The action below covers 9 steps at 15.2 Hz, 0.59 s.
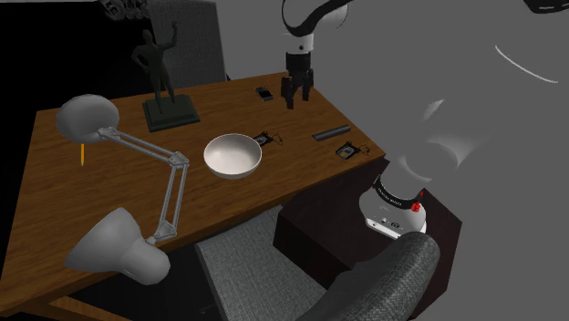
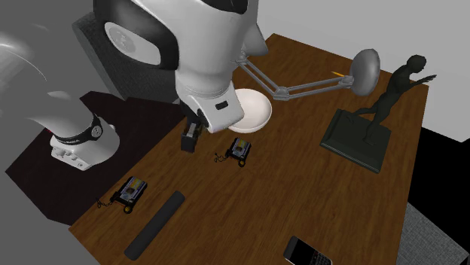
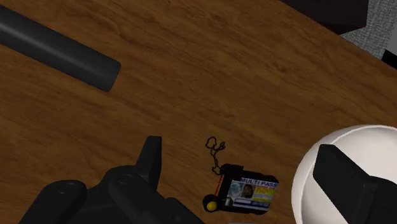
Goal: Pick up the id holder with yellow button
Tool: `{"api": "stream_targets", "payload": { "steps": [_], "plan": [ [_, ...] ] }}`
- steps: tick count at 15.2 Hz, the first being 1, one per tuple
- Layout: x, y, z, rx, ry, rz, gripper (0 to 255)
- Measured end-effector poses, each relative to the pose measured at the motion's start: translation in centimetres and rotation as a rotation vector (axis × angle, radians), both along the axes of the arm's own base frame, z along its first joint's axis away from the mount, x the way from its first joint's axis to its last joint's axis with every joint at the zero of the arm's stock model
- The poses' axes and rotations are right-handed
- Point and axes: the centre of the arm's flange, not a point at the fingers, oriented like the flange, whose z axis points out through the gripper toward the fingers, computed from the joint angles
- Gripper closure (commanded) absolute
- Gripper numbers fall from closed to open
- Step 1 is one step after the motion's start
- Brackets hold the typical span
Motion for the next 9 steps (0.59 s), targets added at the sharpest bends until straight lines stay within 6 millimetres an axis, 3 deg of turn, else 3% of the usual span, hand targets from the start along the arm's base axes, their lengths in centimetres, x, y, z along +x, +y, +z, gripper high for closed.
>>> {"api": "stream_targets", "payload": {
  "steps": [9],
  "plan": [
    [6.7,2.0,-10.7,0.032,0.070,0.093,0]
  ]
}}
